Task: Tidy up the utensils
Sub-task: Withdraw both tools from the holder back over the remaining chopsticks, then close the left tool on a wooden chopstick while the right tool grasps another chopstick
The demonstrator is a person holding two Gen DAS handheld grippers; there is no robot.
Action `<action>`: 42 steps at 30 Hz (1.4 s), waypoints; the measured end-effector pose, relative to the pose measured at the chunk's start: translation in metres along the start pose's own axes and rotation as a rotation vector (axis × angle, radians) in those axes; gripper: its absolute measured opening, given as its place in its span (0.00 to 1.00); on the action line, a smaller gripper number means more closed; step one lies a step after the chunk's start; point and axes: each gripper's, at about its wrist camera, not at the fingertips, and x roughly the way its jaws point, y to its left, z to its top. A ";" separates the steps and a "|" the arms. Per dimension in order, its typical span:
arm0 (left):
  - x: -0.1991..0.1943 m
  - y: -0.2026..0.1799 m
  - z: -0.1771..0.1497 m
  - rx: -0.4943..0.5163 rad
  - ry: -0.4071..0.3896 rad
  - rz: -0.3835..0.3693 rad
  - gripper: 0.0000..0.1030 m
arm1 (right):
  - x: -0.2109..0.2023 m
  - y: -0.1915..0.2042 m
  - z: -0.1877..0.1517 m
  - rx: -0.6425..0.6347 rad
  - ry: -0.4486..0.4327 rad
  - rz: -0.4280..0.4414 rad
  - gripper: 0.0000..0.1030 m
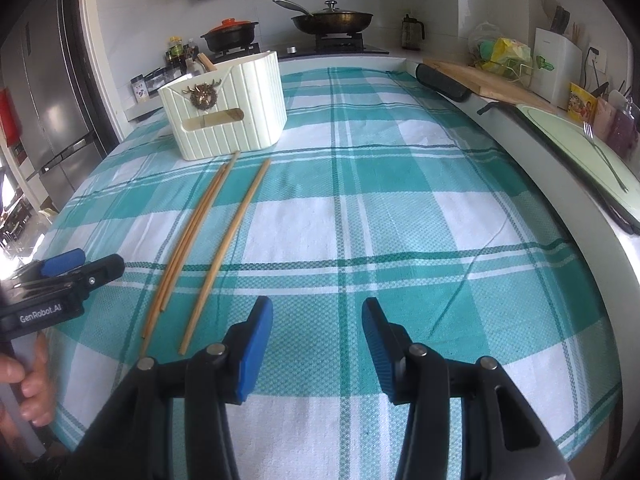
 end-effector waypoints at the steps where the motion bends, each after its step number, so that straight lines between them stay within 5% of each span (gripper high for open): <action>1: 0.004 -0.002 0.003 0.005 0.006 0.000 0.91 | 0.000 0.001 0.000 -0.002 0.000 -0.001 0.46; 12: 0.035 -0.017 0.008 0.078 0.049 0.064 0.91 | 0.001 -0.001 0.000 0.004 0.001 -0.004 0.46; 30: 0.059 -0.015 0.029 0.048 0.080 0.092 0.95 | 0.000 -0.003 0.000 0.003 -0.005 -0.014 0.46; 33: 0.056 -0.011 0.029 0.033 0.067 0.095 0.82 | 0.000 -0.004 -0.001 0.001 -0.005 -0.021 0.46; 38: 0.049 -0.012 0.027 0.057 0.049 0.078 0.29 | 0.004 -0.001 0.002 -0.005 0.007 -0.006 0.46; 42: 0.045 -0.013 0.024 0.058 0.039 0.064 0.05 | 0.016 0.010 0.015 -0.020 0.021 0.060 0.46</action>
